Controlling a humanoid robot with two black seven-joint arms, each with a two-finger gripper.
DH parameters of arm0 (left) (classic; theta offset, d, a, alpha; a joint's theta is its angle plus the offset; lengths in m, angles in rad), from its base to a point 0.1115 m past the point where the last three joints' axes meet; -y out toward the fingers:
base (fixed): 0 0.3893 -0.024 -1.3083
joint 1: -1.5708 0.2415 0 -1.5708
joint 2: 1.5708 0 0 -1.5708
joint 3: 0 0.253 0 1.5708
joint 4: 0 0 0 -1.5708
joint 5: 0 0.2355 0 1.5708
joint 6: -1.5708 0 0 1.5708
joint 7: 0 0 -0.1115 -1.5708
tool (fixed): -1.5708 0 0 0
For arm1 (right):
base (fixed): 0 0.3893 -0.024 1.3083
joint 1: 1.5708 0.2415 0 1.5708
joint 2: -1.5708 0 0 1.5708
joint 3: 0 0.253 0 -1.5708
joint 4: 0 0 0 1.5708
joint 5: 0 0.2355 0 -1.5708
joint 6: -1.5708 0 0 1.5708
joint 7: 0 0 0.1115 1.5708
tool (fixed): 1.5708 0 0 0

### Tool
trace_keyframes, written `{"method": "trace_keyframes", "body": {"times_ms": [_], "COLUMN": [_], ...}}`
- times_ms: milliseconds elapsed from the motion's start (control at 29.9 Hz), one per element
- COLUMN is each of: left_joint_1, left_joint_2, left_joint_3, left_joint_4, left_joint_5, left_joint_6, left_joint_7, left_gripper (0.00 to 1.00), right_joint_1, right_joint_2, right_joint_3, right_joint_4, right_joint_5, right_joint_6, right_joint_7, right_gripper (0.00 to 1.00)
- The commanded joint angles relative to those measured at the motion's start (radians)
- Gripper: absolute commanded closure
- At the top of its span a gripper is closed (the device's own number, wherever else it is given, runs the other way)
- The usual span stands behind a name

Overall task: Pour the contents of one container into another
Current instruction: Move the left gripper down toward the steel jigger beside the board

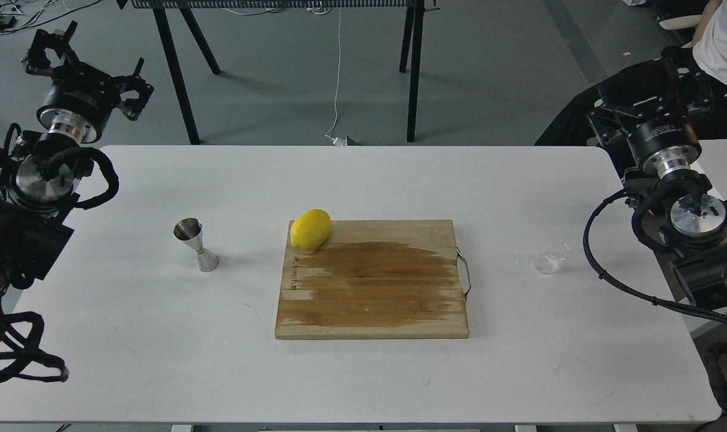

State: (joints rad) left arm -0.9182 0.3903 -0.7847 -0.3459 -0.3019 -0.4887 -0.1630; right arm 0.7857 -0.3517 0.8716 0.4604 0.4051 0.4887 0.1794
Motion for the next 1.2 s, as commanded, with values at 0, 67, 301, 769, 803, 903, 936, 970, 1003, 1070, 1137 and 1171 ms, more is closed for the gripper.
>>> {"method": "trace_keyframes", "body": {"times_ms": [0,67,301,769,803,903,936,970,1003,1070,1137,1171], "left_joint_1": [-0.001,-0.001,-0.004,0.013,0.018,0.039,0.050,0.065,0.084,0.126,0.182,0.209], "left_joint_2": [0.002,0.001,-0.004,0.315,0.323,0.334,0.340,0.341,0.346,0.355,0.396,0.419], "left_joint_3": [0.002,0.010,0.031,0.099,0.099,0.096,0.099,0.099,0.099,0.096,0.094,0.090], "left_joint_4": [-0.002,-0.002,-0.011,-0.505,-0.557,-0.657,-0.695,-0.731,-0.770,-0.849,-0.936,-0.977], "left_joint_5": [0.000,0.000,0.021,0.548,0.599,0.752,0.823,0.895,0.997,1.183,1.323,1.360], "left_joint_6": [0.000,0.000,0.000,0.000,0.000,0.000,0.000,0.000,0.000,0.092,0.148,0.162], "left_joint_7": [-0.003,-0.012,-0.016,-0.090,-0.092,-0.104,-0.105,-0.105,-0.105,-0.109,-0.109,-0.109], "left_gripper": [0.00,0.00,0.00,0.01,0.01,0.01,0.01,0.01,0.02,0.02,0.02,0.02], "right_joint_1": [0.001,-0.002,-0.036,-0.076,-0.074,-0.071,-0.071,-0.072,-0.074,-0.068,-0.069,-0.071], "right_joint_2": [-0.003,-0.004,-0.024,-0.104,-0.104,-0.098,-0.098,-0.101,-0.102,-0.096,-0.095,-0.095], "right_joint_3": [-0.009,-0.013,-0.014,-0.019,-0.019,-0.017,-0.019,-0.023,-0.032,-0.051,-0.049,-0.048], "right_joint_4": [0.004,0.011,0.096,0.210,0.208,0.192,0.190,0.192,0.196,0.198,0.193,0.192], "right_joint_5": [0.000,0.000,-0.002,-0.011,-0.011,-0.014,-0.014,-0.017,-0.020,-0.023,-0.023,-0.023], "right_joint_6": [0.000,0.000,0.000,0.000,0.000,0.000,0.000,0.000,0.000,0.000,0.000,0.000], "right_joint_7": [0.000,0.000,0.000,0.000,-0.001,-0.012,-0.017,-0.021,-0.034,-0.060,-0.061,-0.061], "right_gripper": [0.00,0.00,0.00,0.00,0.00,0.00,0.00,0.00,0.00,0.00,0.00,0.00]}}
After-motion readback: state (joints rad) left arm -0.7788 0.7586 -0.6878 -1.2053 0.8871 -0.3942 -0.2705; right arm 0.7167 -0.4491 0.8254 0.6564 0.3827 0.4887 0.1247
